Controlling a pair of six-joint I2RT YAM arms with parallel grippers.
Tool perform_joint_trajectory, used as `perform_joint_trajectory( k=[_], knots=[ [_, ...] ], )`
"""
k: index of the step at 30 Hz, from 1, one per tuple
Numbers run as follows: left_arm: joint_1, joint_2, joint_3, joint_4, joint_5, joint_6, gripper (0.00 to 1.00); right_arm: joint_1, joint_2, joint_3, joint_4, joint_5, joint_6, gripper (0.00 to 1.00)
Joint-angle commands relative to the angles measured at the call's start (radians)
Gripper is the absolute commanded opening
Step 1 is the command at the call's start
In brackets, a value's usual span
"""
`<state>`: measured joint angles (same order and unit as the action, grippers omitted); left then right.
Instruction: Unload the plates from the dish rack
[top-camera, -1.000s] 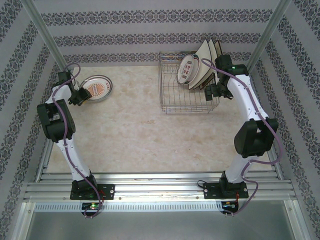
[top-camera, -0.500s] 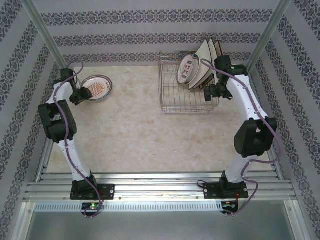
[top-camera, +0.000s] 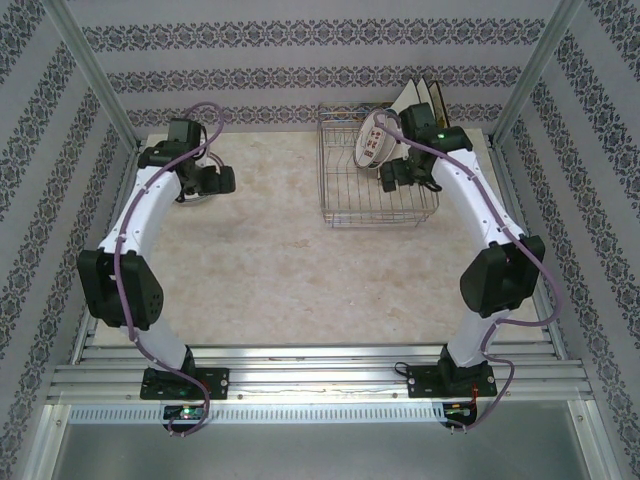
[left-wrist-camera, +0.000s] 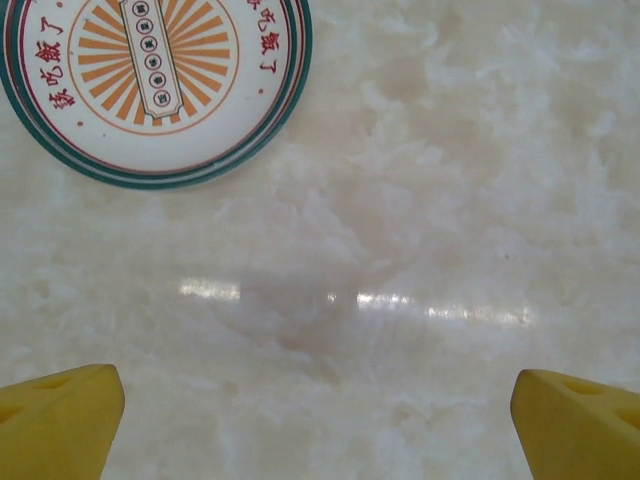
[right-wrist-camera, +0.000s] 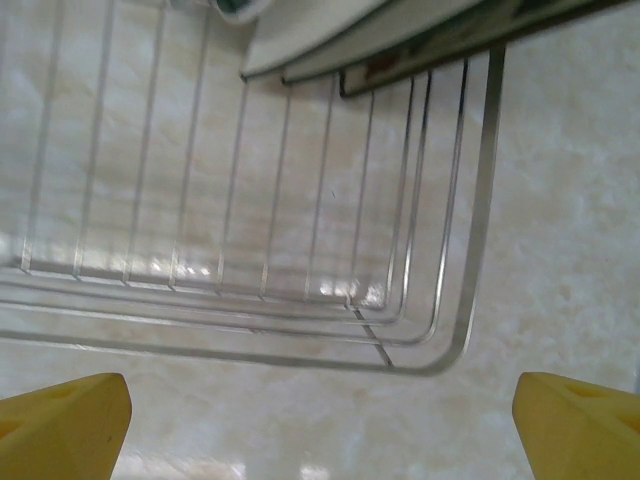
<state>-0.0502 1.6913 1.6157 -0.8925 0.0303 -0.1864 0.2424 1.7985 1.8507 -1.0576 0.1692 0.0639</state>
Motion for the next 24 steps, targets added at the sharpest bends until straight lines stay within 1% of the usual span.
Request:
perform_joint_trajectory(
  k=[1,5,9,13,16,19,24],
  knots=[
    [-0.031,-0.013,-0.022,-0.116,-0.08,-0.013,1.0,0.016,0.026,0.092,0.06,-0.008,0.069,0.98],
    [-0.05,0.001,-0.028,-0.143,-0.06,-0.009,1.0,0.022,0.11,0.236,0.065,-0.031,0.095,0.98],
    [-0.066,0.02,-0.02,-0.162,-0.055,-0.007,1.0,0.028,0.257,0.459,0.025,-0.043,0.114,0.98],
    [-0.07,0.042,0.015,-0.187,-0.055,-0.008,1.0,0.041,0.435,0.716,-0.026,-0.007,0.12,0.98],
    [-0.073,0.054,0.032,-0.193,-0.049,-0.005,1.0,0.046,0.538,0.837,-0.004,0.027,0.122,0.96],
    [-0.074,0.066,0.04,-0.189,-0.033,-0.004,1.0,0.043,0.606,0.895,0.034,0.048,0.129,0.93],
    [-0.075,0.09,0.038,-0.169,-0.027,-0.007,1.0,0.042,0.667,0.895,0.109,0.089,0.134,0.82]
  ],
)
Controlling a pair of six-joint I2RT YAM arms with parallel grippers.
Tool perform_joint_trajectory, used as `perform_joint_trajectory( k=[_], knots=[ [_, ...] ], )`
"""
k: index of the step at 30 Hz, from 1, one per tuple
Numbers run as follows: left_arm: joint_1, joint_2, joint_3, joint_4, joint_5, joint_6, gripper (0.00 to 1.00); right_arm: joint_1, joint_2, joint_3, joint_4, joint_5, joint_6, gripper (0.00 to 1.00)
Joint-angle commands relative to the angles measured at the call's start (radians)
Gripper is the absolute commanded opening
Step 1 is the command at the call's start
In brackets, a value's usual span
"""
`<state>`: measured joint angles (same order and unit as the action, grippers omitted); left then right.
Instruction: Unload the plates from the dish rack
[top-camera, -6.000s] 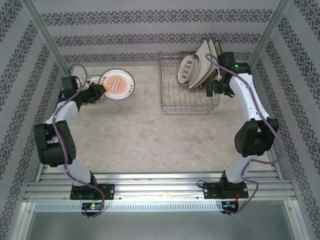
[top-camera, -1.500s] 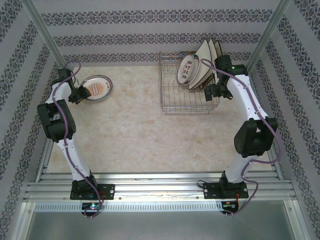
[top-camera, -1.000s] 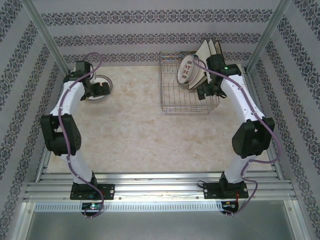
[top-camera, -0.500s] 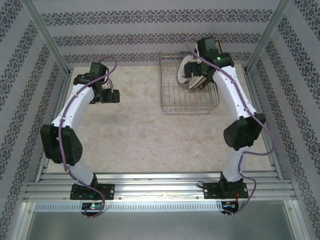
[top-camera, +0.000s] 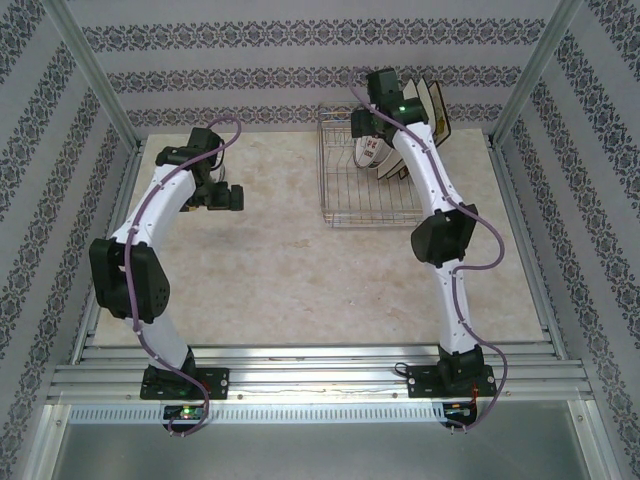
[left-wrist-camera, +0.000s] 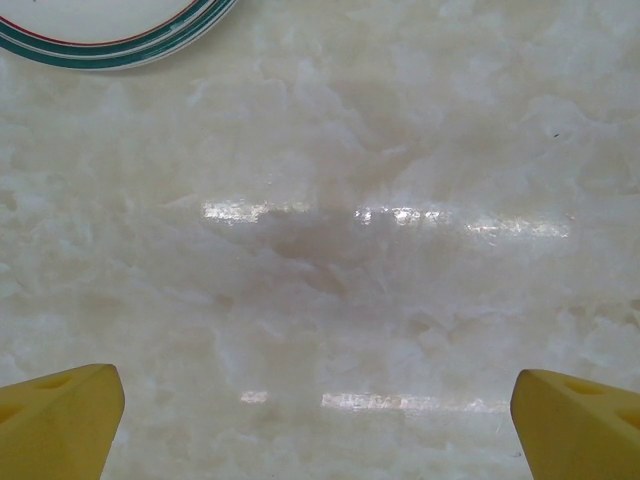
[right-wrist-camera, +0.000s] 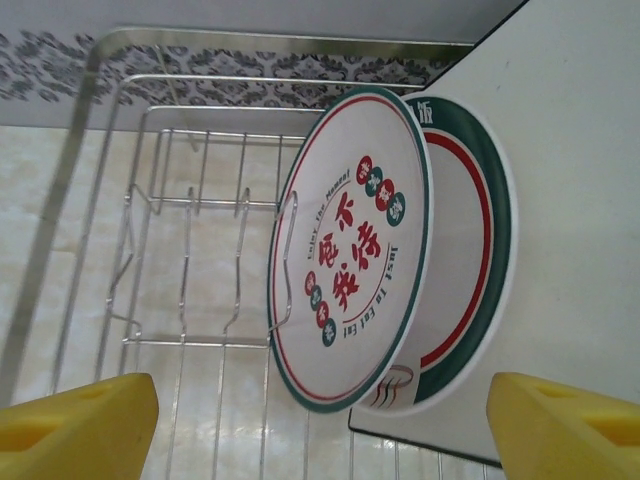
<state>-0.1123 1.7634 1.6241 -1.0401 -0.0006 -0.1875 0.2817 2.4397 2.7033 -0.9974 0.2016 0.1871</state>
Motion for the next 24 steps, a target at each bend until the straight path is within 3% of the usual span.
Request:
perform_joint_trajectory(
  k=[1,10,24],
  knots=[
    [-0.011,0.024,0.031,-0.021,0.003,-0.006,1.0,0.002,0.034,0.043,0.054,0.062,0.009,0.81],
    [-0.013,0.083,0.065,-0.015,0.014,0.0,1.0,-0.018,0.094,0.041,0.091,0.066,0.029,0.78],
    [-0.017,0.123,0.126,-0.045,-0.003,0.013,1.0,-0.03,0.184,0.085,0.159,0.011,0.063,0.61]
  ],
)
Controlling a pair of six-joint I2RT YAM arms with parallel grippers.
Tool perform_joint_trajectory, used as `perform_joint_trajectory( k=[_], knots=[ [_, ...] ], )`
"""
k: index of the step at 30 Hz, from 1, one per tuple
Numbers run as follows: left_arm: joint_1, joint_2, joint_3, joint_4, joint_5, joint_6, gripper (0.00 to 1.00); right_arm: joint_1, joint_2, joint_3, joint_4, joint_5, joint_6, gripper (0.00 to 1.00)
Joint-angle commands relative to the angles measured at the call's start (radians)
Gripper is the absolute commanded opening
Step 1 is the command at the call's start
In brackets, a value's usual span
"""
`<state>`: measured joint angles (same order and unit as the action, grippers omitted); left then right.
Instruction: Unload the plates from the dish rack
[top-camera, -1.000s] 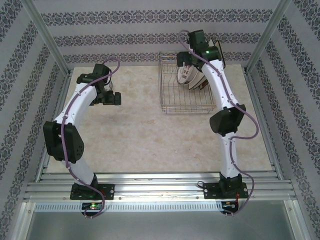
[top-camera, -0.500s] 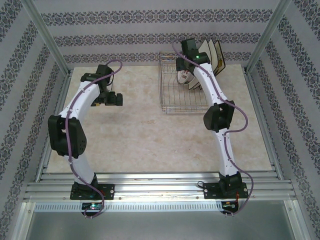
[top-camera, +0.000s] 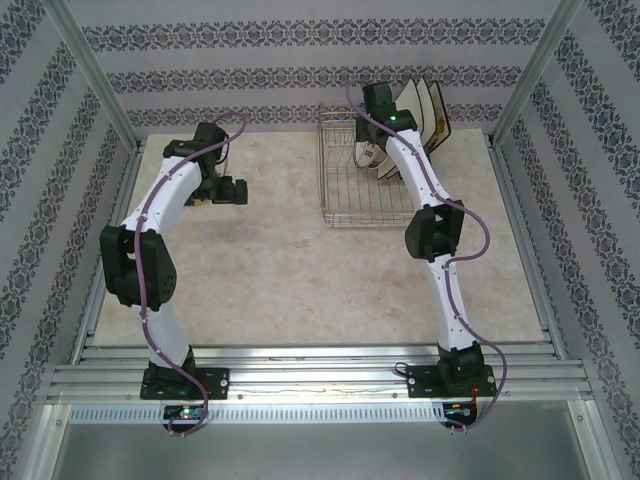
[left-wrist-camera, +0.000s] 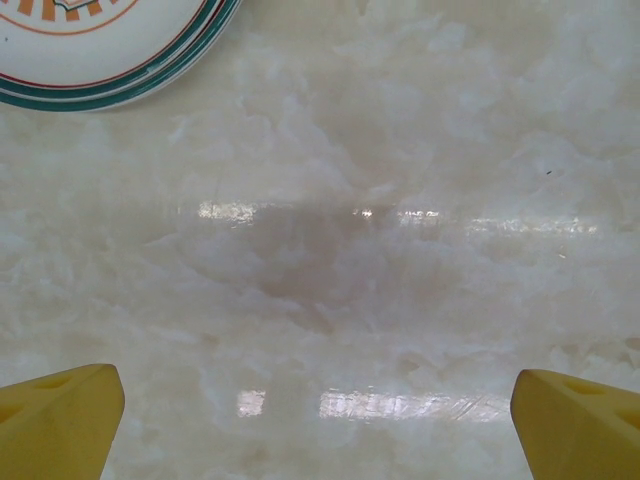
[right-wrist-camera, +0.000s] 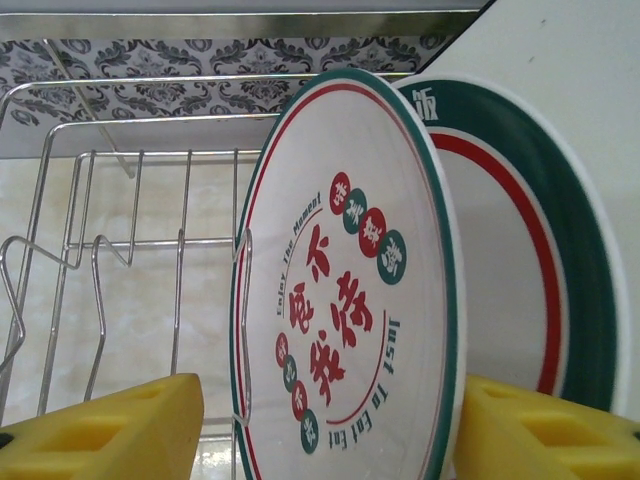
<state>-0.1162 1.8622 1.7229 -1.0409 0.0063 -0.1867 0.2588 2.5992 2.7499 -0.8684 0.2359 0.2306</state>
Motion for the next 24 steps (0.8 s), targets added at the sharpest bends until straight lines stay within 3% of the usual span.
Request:
perform_joint_trajectory(
  k=[1,7,17,24],
  knots=[
    [-0.012,0.027,0.029,-0.047,-0.012,0.012,1.0,-0.007,0.028,0.04,0.037,-0.028,0.023,0.59],
    [-0.012,0.035,0.03,-0.049,-0.018,0.012,1.0,-0.009,0.038,0.044,0.056,-0.029,0.037,0.42],
    [-0.013,0.047,0.02,-0.04,-0.023,0.012,1.0,0.002,0.008,0.042,0.046,-0.038,0.065,0.06],
    [-0.012,0.052,0.012,-0.029,-0.031,0.01,1.0,0.017,-0.053,0.039,0.044,-0.028,0.059,0.0]
  ],
)
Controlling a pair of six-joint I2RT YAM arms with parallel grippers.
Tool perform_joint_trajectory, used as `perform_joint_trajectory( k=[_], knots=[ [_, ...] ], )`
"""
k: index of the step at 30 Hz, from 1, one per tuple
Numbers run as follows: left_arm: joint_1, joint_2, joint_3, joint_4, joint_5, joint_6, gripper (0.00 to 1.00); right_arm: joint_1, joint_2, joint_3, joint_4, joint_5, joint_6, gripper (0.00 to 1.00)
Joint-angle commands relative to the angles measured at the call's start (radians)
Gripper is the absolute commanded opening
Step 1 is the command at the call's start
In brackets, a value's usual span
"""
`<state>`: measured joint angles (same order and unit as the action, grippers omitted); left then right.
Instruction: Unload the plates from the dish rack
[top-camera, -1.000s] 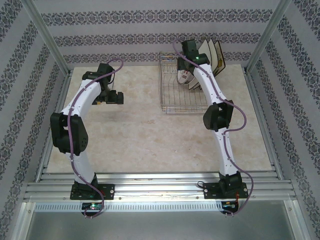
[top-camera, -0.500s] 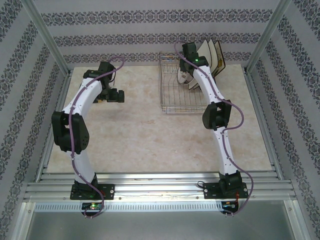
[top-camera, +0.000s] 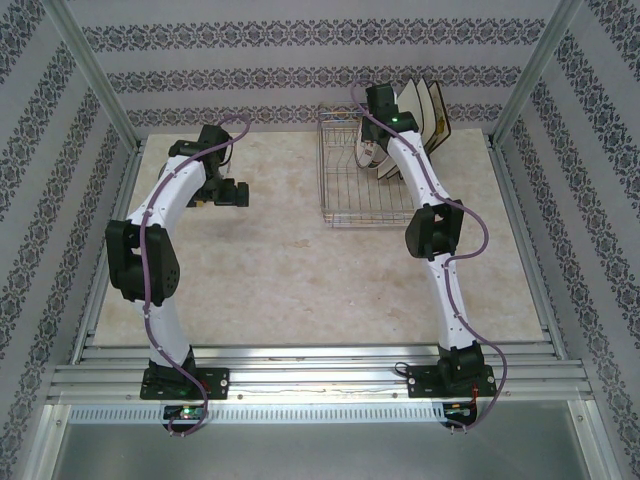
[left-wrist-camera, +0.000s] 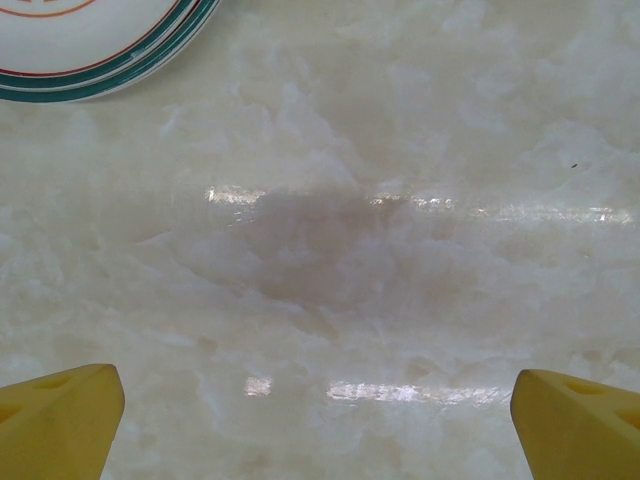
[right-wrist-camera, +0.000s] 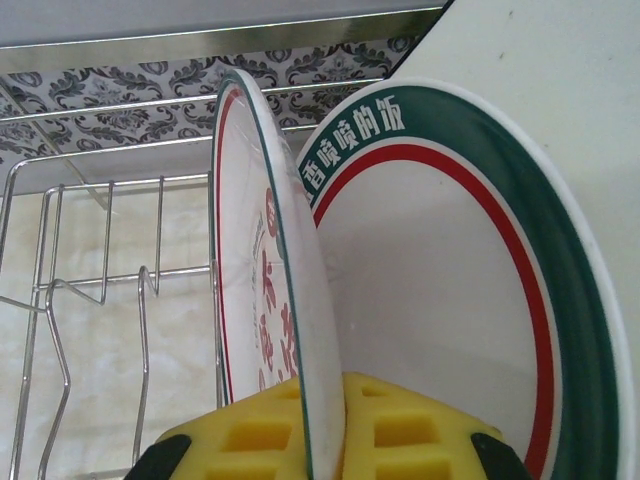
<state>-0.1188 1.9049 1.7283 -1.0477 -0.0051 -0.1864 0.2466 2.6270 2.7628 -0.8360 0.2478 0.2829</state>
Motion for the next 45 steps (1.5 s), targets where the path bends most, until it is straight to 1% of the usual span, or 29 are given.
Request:
perform_joint_trajectory(
  k=[1,17,27,30,32,37,40,43,45],
  knots=[
    [-0.01,0.01,0.006,-0.022,-0.019,0.01,1.0,0.028,-0.093,0.026,0.009,-0.036,0.006,0.0],
    [-0.01,-0.001,0.001,-0.008,-0.007,0.015,1.0,0.052,-0.282,-0.009,-0.066,0.007,-0.029,0.0],
    [-0.01,-0.009,-0.022,0.009,-0.002,0.016,1.0,0.071,-0.427,-0.136,-0.071,-0.012,-0.049,0.0],
    [-0.009,-0.006,-0.021,0.01,-0.006,0.016,1.0,0.092,-0.47,-0.175,-0.089,0.008,-0.083,0.0],
    [-0.009,0.0,-0.014,0.008,-0.012,0.021,1.0,0.107,-0.519,-0.241,-0.089,0.0,-0.105,0.0],
    [-0.01,0.009,0.004,0.013,-0.029,0.012,1.0,0.105,-0.678,-0.486,-0.021,-0.075,-0.109,0.0],
    [-0.01,0.001,0.002,0.023,-0.028,0.007,1.0,0.08,-0.775,-0.647,0.038,-0.173,-0.087,0.0],
    [-0.01,-0.009,-0.002,0.032,-0.031,0.007,1.0,0.022,-0.868,-0.805,0.121,-0.342,-0.024,0.0],
    [-0.012,-0.013,-0.003,0.032,-0.028,0.011,1.0,-0.03,-0.919,-0.912,0.197,-0.5,0.031,0.0]
  ],
)
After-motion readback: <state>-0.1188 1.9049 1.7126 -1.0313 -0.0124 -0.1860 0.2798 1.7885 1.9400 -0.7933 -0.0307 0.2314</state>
